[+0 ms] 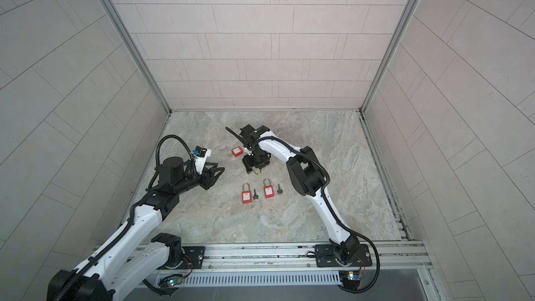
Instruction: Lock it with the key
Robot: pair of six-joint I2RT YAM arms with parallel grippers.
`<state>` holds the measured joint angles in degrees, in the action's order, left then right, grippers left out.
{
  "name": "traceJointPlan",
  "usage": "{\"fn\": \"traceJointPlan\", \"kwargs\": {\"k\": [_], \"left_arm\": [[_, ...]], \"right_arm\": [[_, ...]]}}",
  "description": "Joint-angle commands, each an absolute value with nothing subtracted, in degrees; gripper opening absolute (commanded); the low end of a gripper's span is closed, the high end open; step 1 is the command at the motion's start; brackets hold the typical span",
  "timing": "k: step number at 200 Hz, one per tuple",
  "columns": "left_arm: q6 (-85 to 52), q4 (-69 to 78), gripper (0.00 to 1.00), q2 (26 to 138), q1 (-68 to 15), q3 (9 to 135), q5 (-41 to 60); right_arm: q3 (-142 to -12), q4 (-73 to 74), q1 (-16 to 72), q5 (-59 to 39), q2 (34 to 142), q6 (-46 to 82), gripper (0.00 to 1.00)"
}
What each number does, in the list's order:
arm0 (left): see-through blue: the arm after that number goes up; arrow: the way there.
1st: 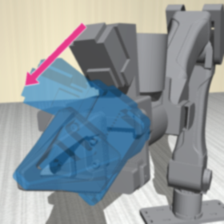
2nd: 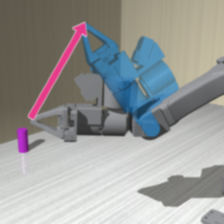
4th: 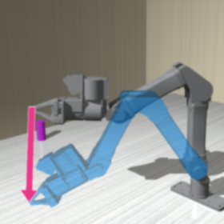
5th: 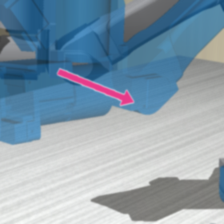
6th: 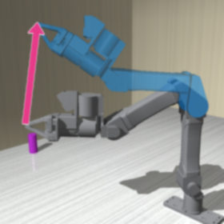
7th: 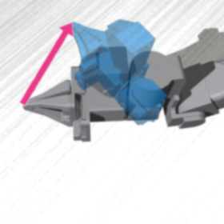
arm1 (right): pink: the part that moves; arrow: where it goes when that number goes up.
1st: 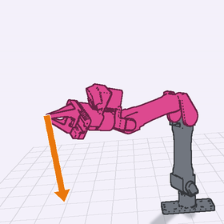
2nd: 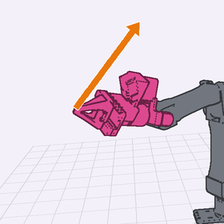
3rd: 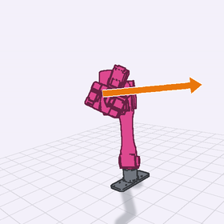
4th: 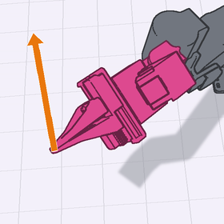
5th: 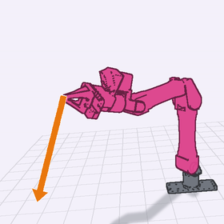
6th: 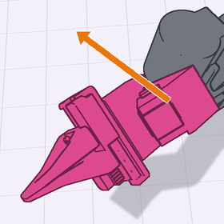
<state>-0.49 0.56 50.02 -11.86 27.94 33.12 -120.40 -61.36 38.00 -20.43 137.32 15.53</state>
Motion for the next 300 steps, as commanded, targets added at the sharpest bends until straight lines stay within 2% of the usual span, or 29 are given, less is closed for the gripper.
{"fn": "traceJointPlan", "kwargs": {"k": [1, 80, 134, 162, 207, 252, 300], "left_arm": [[-1.0, 1.6, 0.46, 49.2, -11.6, 28.6, 33.0], [-1.6, 3.0, 0.47, 50.4, -11.6, 28.6, 32.9], [-1.1, 3.2, 0.46, 49.1, -11.7, 28.4, 32.5], [-1.1, 2.7, 0.47, 48.3, -11.7, 28.3, 31.9], [-2.7, 3.7, 0.47, 49.0, -11.7, 27.2, 32.0], [-3.1, 4.1, 0.47, 51.4, -11.6, 28.1, 32.3], [-3.2, 4.1, 0.47, 52.0, -11.7, 28.5, 31.9]], "right_arm": [[-122.1, -62.8, 40.0, -22.1, 138.1, 17.0, 0.67], [-134.1, -63.1, 43.9, -28.4, 144.2, 21.1, 0.67], [-134.7, -62.2, 42.6, -18.6, 140.6, 10.6, 0.66], [-137.2, -62.1, 40.0, -18.2, 142.1, 6.2, 0.65], [-143.2, -60.3, 38.5, -18.6, 147.6, 4.6, 0.64], [-143.2, -55.1, 38.7, -11.4, 150.5, 4.8, 0.62], [-143.2, -55.6, 39.2, -5.9, 150.4, 1.3, 0.60]]}}
